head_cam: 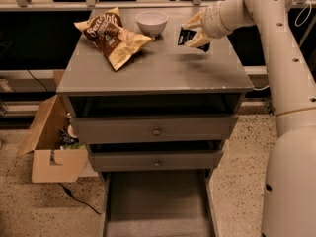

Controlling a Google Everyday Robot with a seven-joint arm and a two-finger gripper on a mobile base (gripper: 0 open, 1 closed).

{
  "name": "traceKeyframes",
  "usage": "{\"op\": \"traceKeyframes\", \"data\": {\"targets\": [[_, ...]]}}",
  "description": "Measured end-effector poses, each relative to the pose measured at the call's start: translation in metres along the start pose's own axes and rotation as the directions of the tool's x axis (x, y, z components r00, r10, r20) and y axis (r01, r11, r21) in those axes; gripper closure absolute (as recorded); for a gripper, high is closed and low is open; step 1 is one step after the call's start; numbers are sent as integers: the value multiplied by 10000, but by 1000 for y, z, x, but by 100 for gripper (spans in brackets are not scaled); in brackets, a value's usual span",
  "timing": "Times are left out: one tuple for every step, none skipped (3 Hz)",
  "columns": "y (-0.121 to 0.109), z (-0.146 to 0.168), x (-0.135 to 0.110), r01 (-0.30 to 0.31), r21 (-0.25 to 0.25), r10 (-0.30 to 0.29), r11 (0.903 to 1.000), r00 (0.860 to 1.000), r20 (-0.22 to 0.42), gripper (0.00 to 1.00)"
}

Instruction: Pick rxbar blueberry from bottom drawer and place on counter

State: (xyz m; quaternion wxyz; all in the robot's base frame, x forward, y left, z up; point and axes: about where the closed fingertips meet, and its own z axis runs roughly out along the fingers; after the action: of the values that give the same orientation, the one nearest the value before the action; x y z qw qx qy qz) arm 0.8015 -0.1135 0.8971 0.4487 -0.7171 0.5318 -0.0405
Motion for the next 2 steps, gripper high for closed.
{"op": "traceKeyframes", "data": {"targets": [[0, 0, 0, 0, 0, 0, 10000, 10000, 0, 16], [0, 1, 0, -7, -4, 7, 10000, 10000, 13, 0]]}}
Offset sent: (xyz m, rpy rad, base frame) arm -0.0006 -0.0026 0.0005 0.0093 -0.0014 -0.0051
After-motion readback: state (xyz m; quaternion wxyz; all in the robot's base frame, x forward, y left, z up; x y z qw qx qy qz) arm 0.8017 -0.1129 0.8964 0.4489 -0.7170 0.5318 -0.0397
